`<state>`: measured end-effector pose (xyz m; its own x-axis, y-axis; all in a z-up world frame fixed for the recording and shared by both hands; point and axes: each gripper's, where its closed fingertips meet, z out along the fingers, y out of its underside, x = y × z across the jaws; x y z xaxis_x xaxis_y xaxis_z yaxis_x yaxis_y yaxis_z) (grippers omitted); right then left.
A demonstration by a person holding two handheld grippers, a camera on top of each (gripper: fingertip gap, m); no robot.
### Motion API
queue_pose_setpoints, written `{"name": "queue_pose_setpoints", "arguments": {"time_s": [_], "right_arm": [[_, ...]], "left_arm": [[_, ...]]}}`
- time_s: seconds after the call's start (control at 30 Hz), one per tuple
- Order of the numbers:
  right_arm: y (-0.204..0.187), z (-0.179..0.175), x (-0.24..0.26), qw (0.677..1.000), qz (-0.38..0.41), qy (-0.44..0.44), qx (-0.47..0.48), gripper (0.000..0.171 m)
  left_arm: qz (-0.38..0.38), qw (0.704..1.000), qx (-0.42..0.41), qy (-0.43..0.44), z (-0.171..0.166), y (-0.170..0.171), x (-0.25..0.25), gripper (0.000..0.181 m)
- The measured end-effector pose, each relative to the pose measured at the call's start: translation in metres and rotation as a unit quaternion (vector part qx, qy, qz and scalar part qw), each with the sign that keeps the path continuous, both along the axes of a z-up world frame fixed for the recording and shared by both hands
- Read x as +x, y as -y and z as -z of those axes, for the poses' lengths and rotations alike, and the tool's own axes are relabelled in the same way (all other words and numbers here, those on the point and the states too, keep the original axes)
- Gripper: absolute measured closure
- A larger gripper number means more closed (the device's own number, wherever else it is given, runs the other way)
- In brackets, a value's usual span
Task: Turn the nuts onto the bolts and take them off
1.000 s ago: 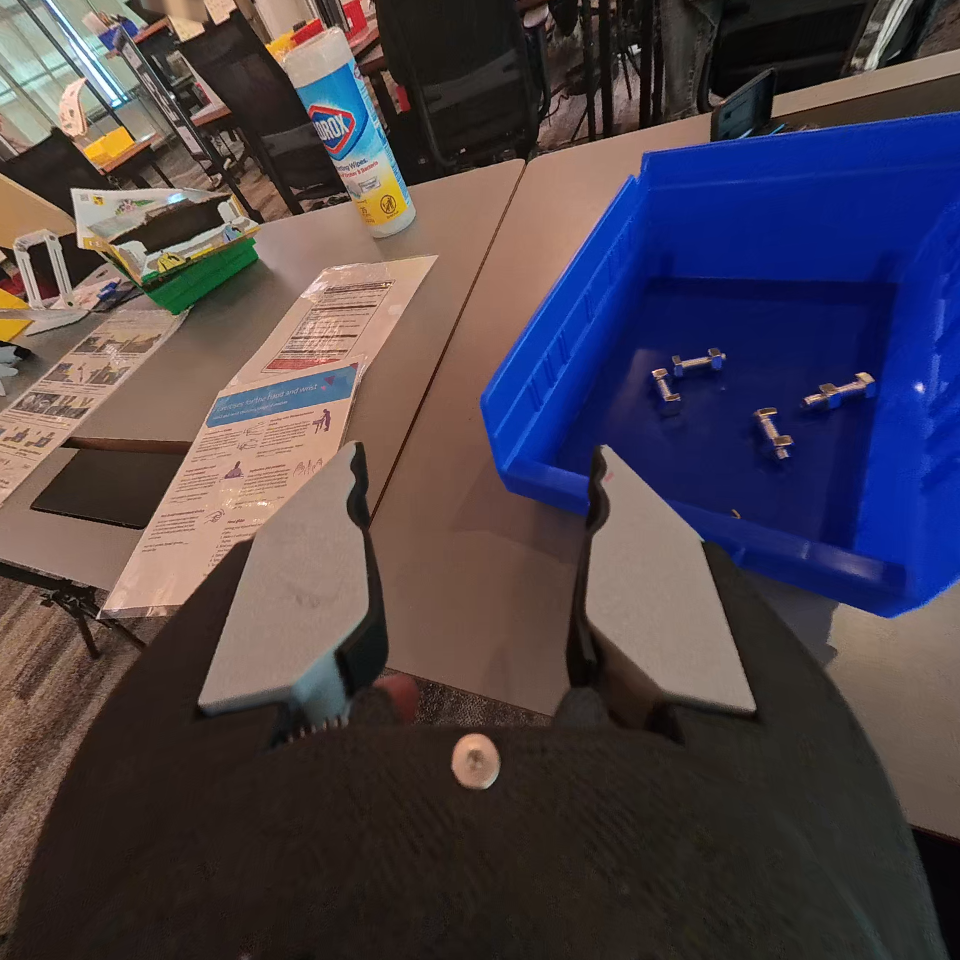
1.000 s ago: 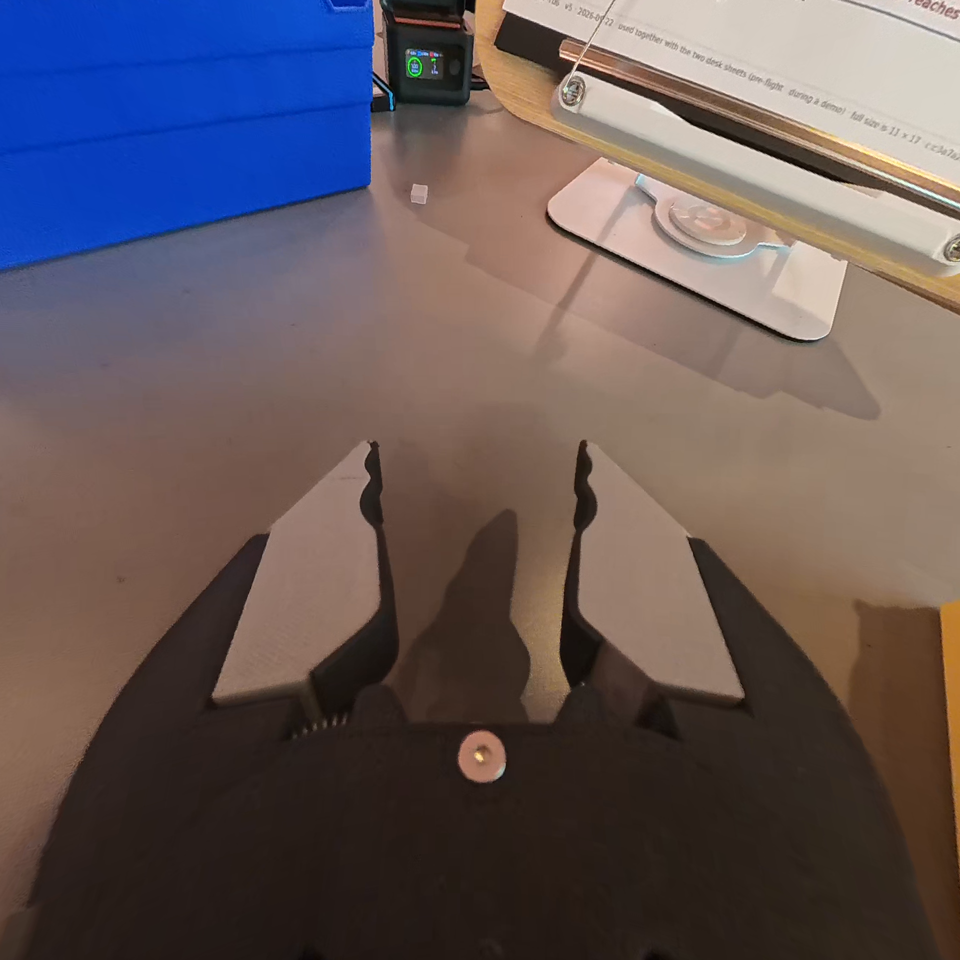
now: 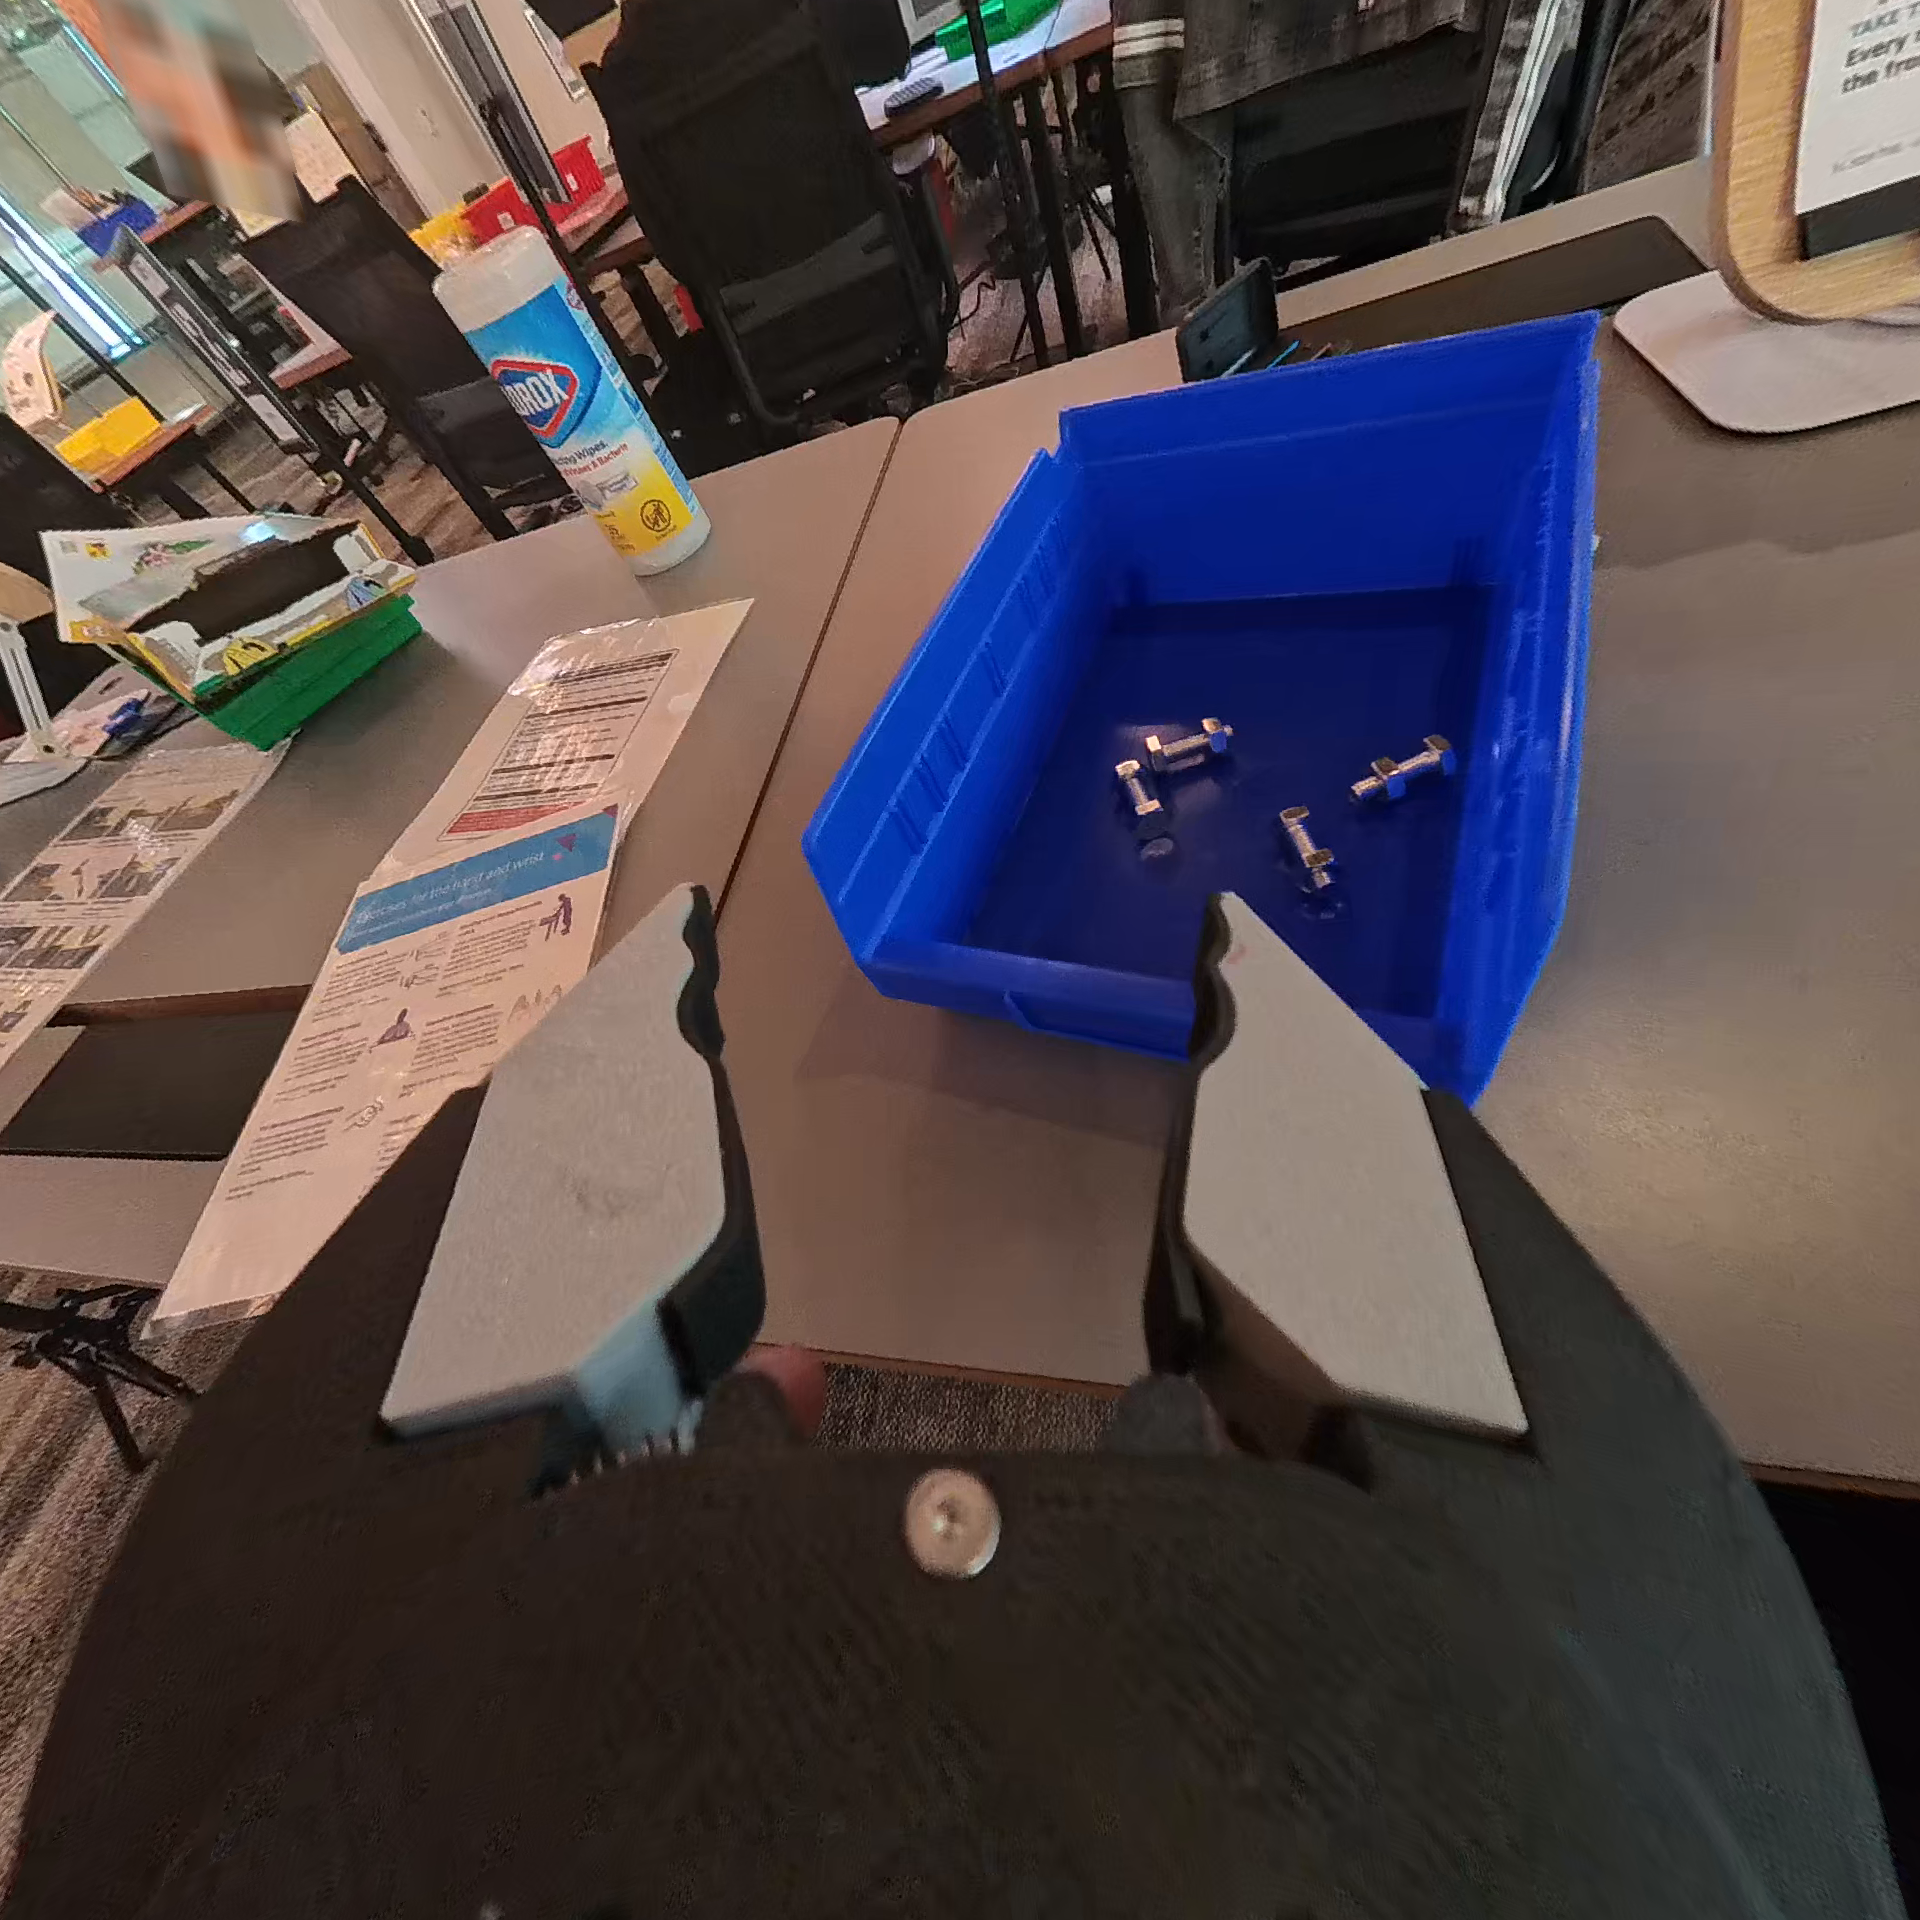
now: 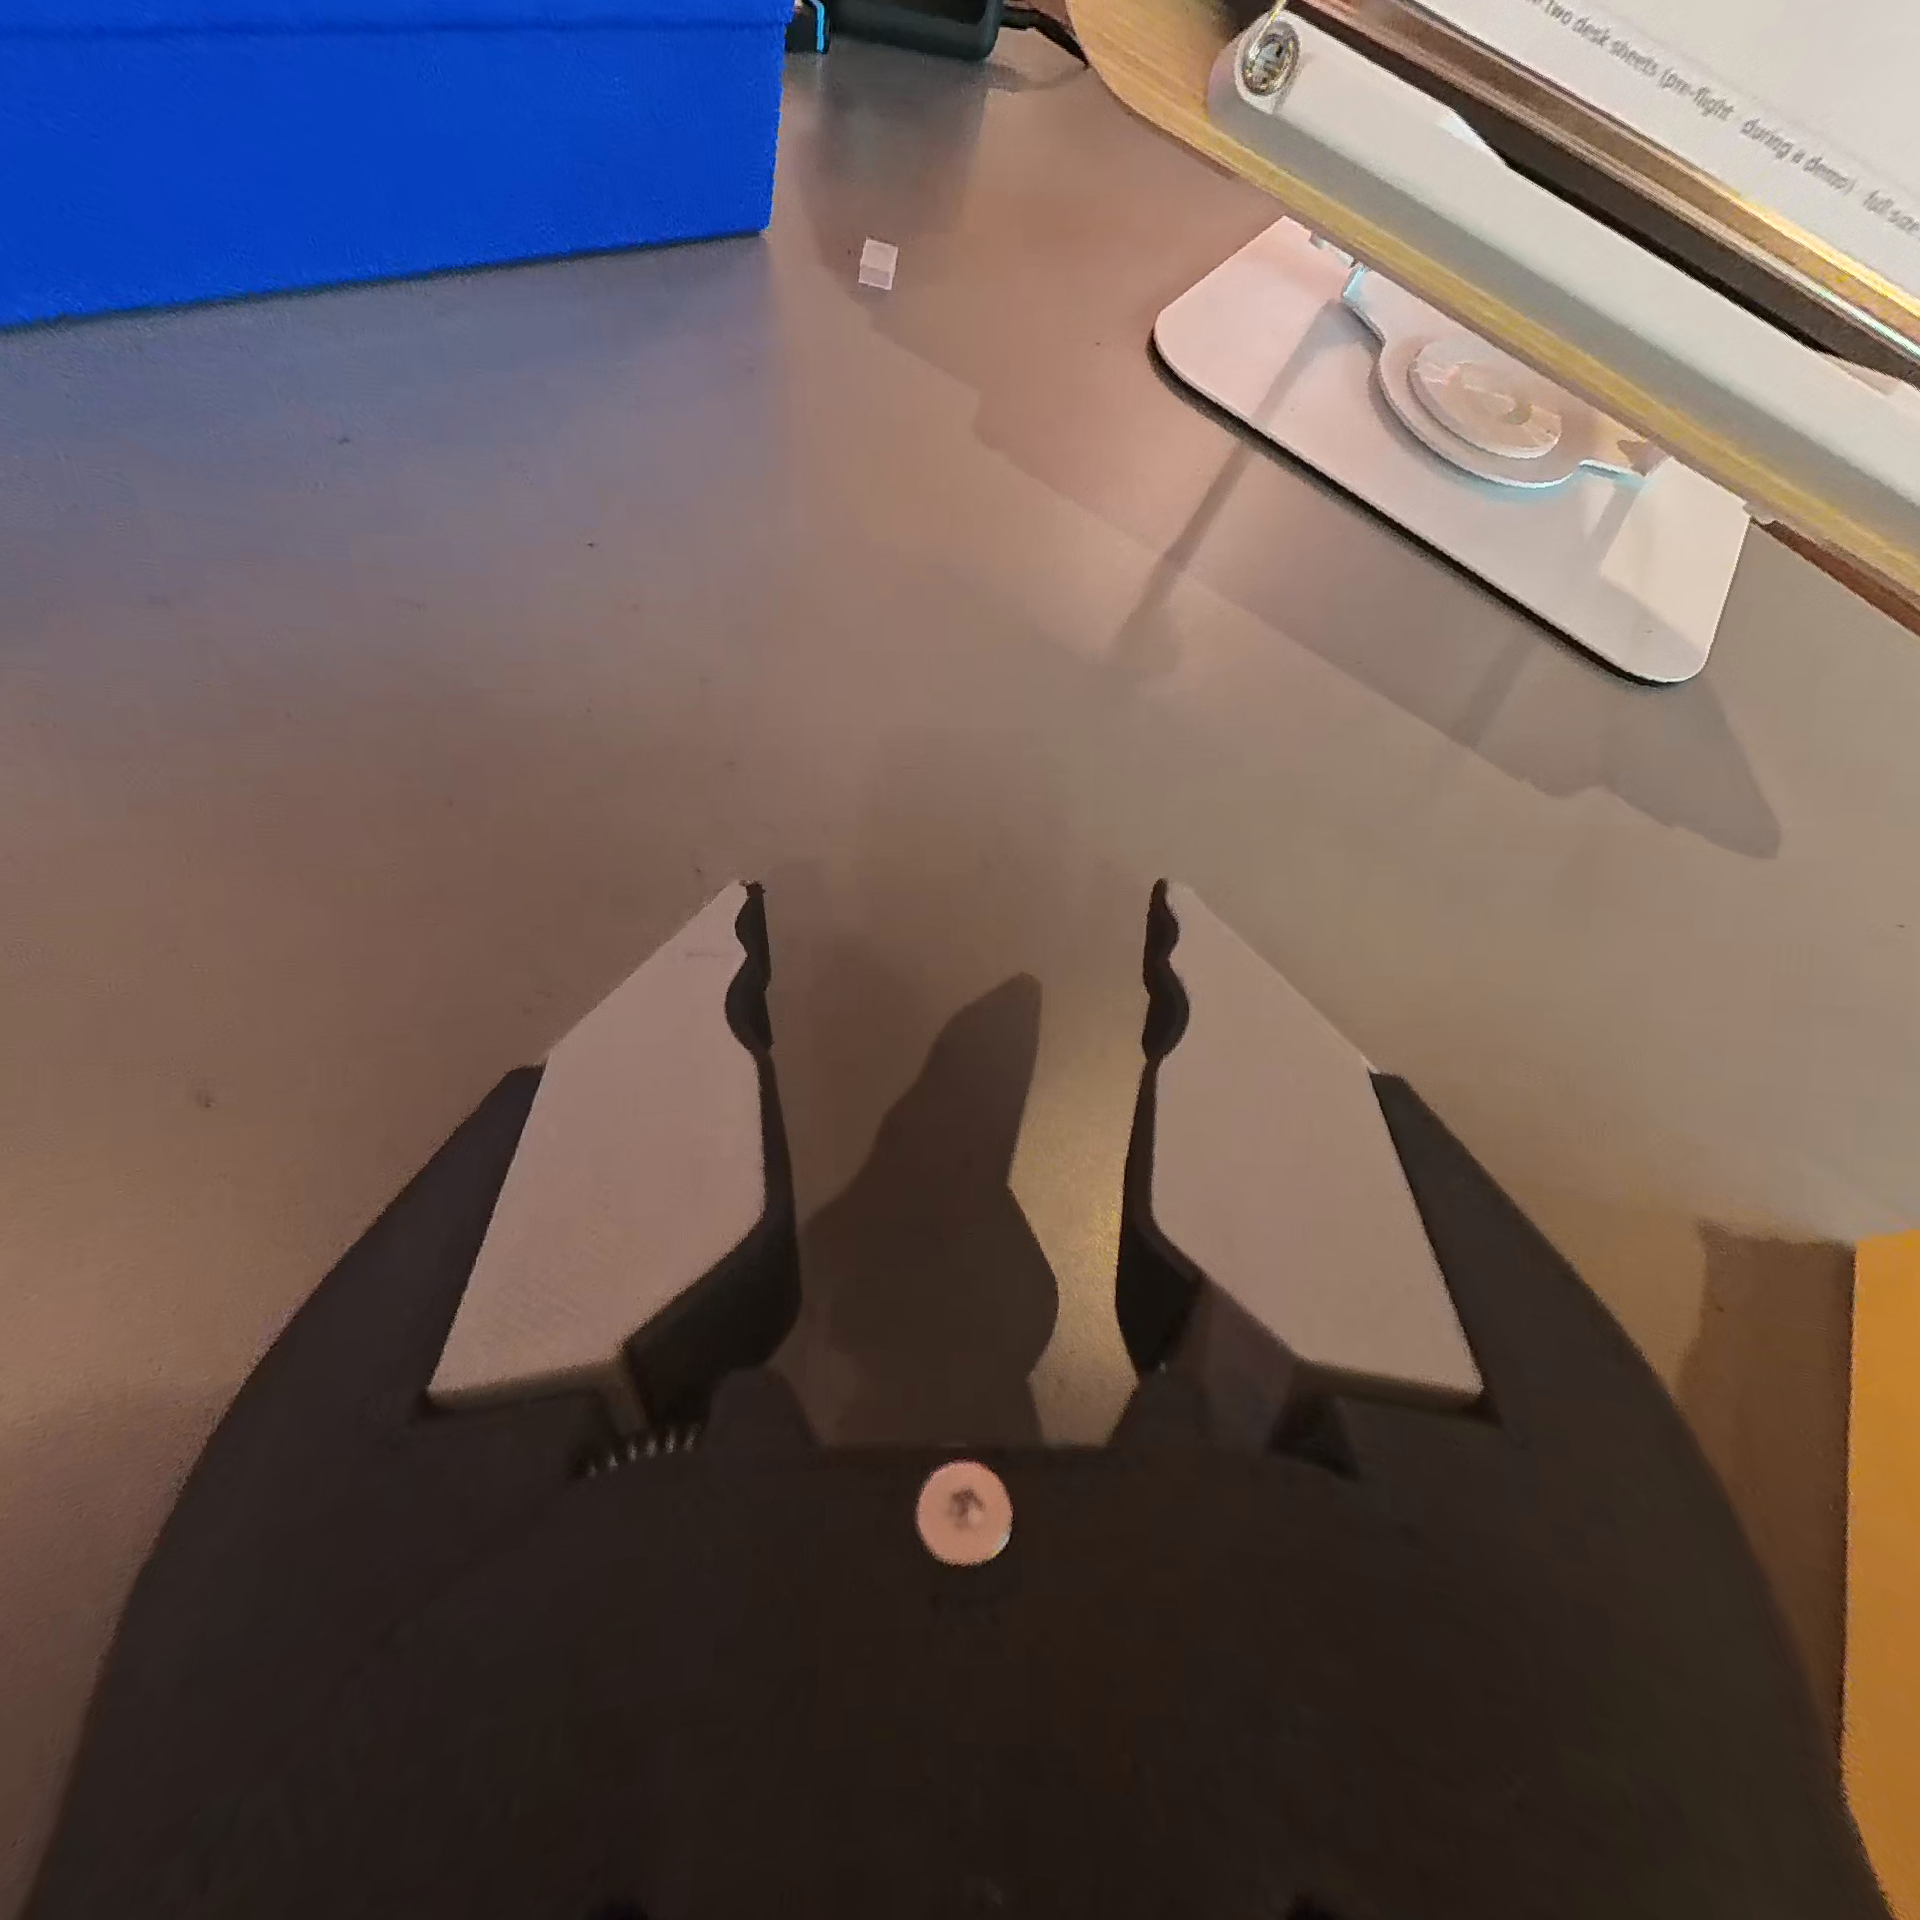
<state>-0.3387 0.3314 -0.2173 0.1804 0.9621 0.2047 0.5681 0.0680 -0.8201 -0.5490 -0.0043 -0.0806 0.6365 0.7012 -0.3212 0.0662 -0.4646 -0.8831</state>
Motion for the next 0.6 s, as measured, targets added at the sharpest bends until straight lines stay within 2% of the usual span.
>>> {"name": "queue_pose_setpoints", "arguments": {"time_s": [0.6], "right_arm": [[0.004, 0.008, -0.002, 1.0, -0.012, 0.026, 0.003, 0.104]], "left_arm": [[0.017, 0.999, -0.034, 0.024, 0.025, -0.016, -0.001, 0.09]]}}
